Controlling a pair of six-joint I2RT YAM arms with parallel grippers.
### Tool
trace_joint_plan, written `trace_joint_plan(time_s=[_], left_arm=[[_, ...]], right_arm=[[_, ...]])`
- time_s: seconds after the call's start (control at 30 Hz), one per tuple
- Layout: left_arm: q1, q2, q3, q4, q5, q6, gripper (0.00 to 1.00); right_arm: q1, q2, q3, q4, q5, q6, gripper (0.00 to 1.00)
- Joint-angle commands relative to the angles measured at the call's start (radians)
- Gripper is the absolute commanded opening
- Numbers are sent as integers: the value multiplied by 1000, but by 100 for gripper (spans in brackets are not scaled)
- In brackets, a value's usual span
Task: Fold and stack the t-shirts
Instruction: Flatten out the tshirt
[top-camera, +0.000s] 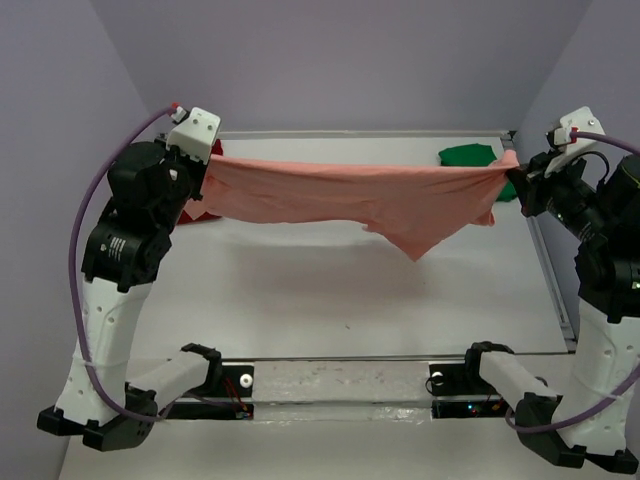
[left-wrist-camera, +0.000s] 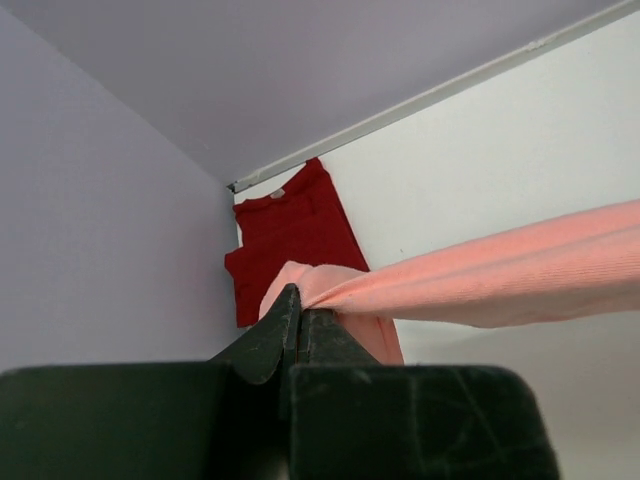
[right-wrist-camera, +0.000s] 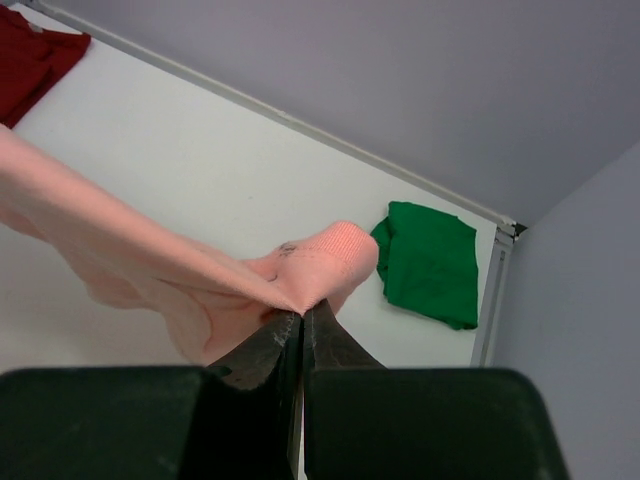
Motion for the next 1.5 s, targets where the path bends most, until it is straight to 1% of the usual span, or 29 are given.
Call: trace_joint_plan(time_s=[0.0,0.07,0.23,0.33,0.43,0.47,0.5,0.57,0.6,0.63,0.67,0.7,0.73,0.77,0.8,0.87,0.9,0.93,1.0,1.03,1.07,1.13,1.17,1.3,1.33,1.37,1.4,1.43,1.47], left_arm=[[60,-94,-65,-24,153,7,0],[83,-119,-80,-32,211,7,0],[94,-121,-97,-9,206,14,0],[92,-107,-135,51,190,23,0],[92,-86,-211,160,184,38,0],[92,-79,-232,231,184,49,0],[92,-52,-260,261,184,56,0],[92,-1,-260,311,184,76,0],[92,72,-231,318,151,81,0],[95,114,-211,327,140,86,0],[96,153,-188,333,137,87,0],[100,231,-139,341,135,89,0],[105,268,-111,348,137,87,0],[109,302,-84,367,138,87,0],[114,377,-12,370,129,81,0],[119,454,77,359,115,80,0],[122,529,179,353,109,80,0],[126,565,234,341,107,77,0],[128,631,353,297,97,69,0],[131,684,468,278,94,60,0],[129,701,560,237,101,58,0],[128,730,616,197,109,54,0],[129,725,619,180,114,49,0],[129,599,477,194,159,38,0],[128,529,385,201,169,37,0],[128,492,336,210,169,37,0],[129,420,247,210,213,40,0],[128,384,207,207,222,38,0],[128,352,167,203,235,43,0]], right_arm=[[-26,-40,-18,32,-13,8,0],[-35,-40,-12,33,-22,12,0],[-35,4,46,53,-50,26,0],[-35,61,63,76,-56,32,0],[-35,136,52,131,-62,32,0],[-35,159,41,150,-62,34,0],[-35,220,46,173,-63,34,0],[-35,291,64,188,-79,38,0],[-35,362,95,191,-88,40,0],[-35,398,115,195,-108,41,0],[-35,433,136,196,-114,46,0],[-35,469,161,196,-119,49,0],[-35,539,220,196,-126,51,0],[-35,573,251,195,-128,51,0],[-35,605,283,195,-126,49,0],[-35,699,395,195,-126,48,0],[-35,726,435,193,-126,49,0],[-35,756,524,190,-128,54,0],[-35,811,621,152,-139,64,0],[-35,854,667,139,-143,66,0],[-35,863,713,126,-149,68,0],[-35,842,706,125,-154,64,0],[-35,825,690,127,-152,58,0],[-35,689,546,161,-160,38,0],[-35,626,475,162,-163,32,0],[-35,595,441,164,-166,26,0],[-35,564,404,162,-171,22,0],[-35,531,324,162,-175,17,0],[-35,464,286,162,-177,14,0]])
